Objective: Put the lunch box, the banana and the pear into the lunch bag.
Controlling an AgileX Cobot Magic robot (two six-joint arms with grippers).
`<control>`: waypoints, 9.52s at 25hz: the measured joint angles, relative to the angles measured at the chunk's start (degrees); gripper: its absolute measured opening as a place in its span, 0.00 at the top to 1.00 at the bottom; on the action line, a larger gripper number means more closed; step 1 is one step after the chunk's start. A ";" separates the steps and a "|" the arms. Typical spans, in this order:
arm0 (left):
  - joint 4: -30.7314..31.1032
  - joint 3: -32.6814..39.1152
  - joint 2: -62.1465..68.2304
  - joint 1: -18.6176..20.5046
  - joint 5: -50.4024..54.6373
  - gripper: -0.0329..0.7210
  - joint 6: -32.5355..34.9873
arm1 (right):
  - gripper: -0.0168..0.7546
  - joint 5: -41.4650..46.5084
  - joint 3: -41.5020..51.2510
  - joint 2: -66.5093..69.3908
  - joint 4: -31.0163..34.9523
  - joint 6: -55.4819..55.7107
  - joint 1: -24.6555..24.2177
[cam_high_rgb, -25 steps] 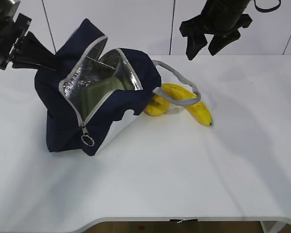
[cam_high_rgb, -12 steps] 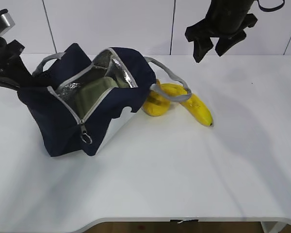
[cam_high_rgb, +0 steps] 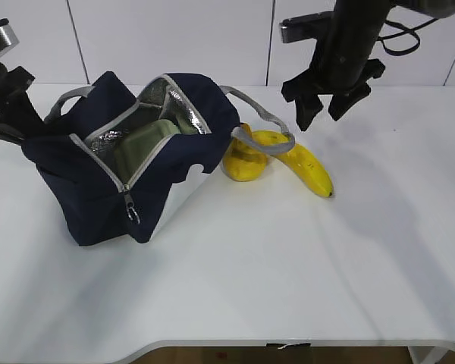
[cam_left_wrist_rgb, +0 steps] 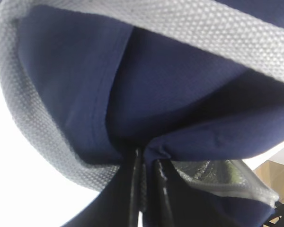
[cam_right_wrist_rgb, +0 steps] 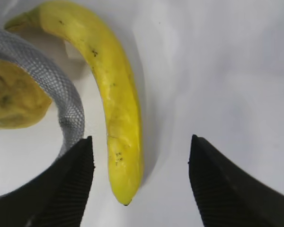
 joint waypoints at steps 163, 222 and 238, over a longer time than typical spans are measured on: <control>-36.24 0.00 0.00 0.22 -0.20 0.94 6.60 | 0.54 -17.10 6.95 4.55 57.56 -8.37 7.41; 2.05 0.00 0.00 15.03 -2.85 0.94 -5.47 | 0.25 0.05 -8.08 -2.38 1.92 5.36 6.84; 2.19 0.00 0.00 19.68 -1.70 0.94 -5.61 | 0.25 0.05 -5.72 2.31 4.89 5.36 6.84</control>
